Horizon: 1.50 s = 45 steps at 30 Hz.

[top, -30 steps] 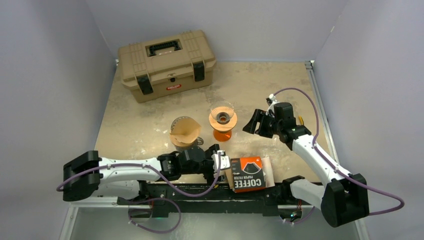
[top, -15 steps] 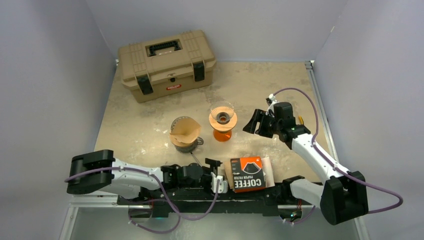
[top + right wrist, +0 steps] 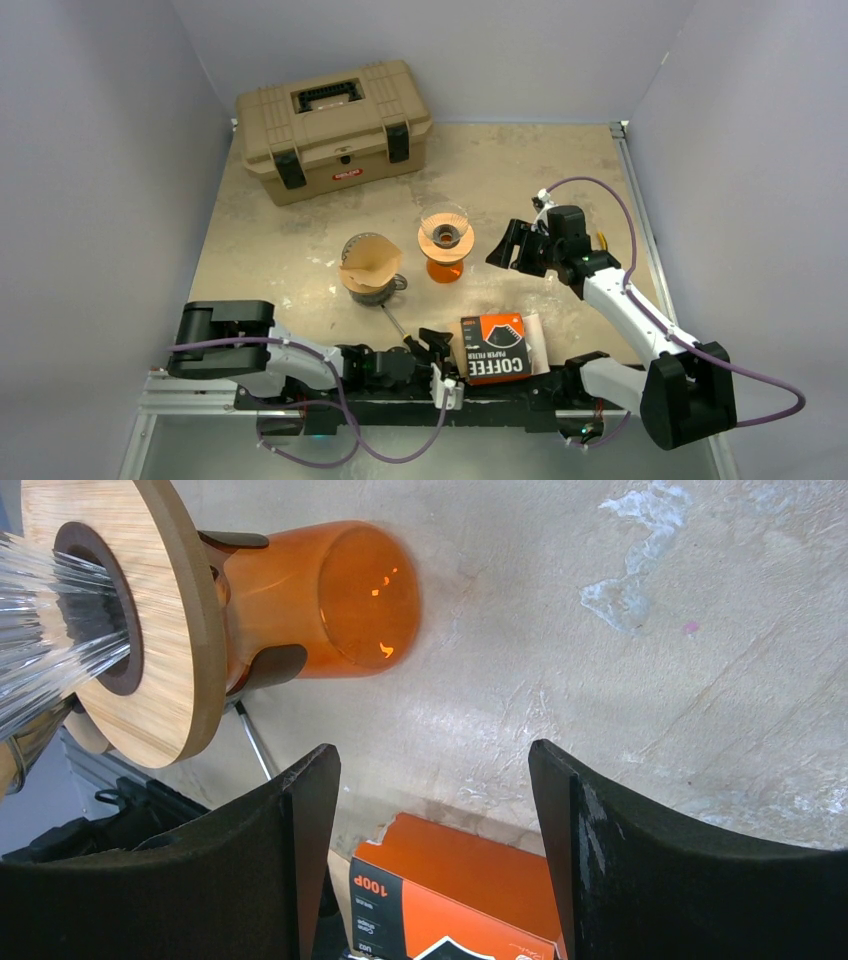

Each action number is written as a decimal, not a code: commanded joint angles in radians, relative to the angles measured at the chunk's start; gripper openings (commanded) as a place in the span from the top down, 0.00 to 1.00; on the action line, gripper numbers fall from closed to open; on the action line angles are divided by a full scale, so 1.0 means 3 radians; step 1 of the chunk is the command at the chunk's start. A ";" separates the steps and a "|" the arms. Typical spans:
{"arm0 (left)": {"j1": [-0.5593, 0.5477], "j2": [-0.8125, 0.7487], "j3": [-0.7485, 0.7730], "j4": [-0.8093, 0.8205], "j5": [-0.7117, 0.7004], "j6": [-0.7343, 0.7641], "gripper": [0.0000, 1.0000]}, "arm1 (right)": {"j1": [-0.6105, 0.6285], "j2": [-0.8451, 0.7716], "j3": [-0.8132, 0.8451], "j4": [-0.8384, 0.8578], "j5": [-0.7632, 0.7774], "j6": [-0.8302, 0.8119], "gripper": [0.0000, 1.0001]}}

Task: Place the coffee filter in the dripper
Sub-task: Pick up the coffee filter from the coffee filter holder.

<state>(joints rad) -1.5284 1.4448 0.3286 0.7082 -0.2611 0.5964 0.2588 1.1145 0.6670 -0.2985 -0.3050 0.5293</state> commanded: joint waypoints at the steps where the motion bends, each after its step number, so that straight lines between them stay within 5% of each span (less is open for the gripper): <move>1: -0.0056 0.0155 -0.0011 0.0501 -0.0142 0.0127 0.36 | -0.0019 -0.0016 0.0006 0.0112 -0.0008 -0.0056 0.28; 16: -0.0090 0.0212 0.0007 0.0598 -0.0193 0.0118 0.68 | -0.0024 -0.0008 0.0021 0.0136 -0.0042 -0.0046 0.28; 23: -0.0090 0.0081 0.0139 0.0201 -0.0192 0.0030 1.00 | -0.0024 -0.0008 0.0005 0.0148 -0.0057 -0.0041 0.27; 41: -0.0090 -0.0518 -0.0011 -0.0281 -0.0308 -0.0070 1.00 | -0.0024 0.0034 0.0001 0.0186 -0.0071 -0.0051 0.28; 45: -0.0094 -0.0388 -0.0019 -0.0277 -0.0316 -0.0009 0.69 | -0.0024 0.0054 0.0001 0.0202 -0.0070 -0.0056 0.28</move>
<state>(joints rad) -1.5482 1.3098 0.3351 0.6399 -0.3466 0.5907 0.2550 1.1255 0.6670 -0.2726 -0.3073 0.5297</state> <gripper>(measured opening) 0.218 0.724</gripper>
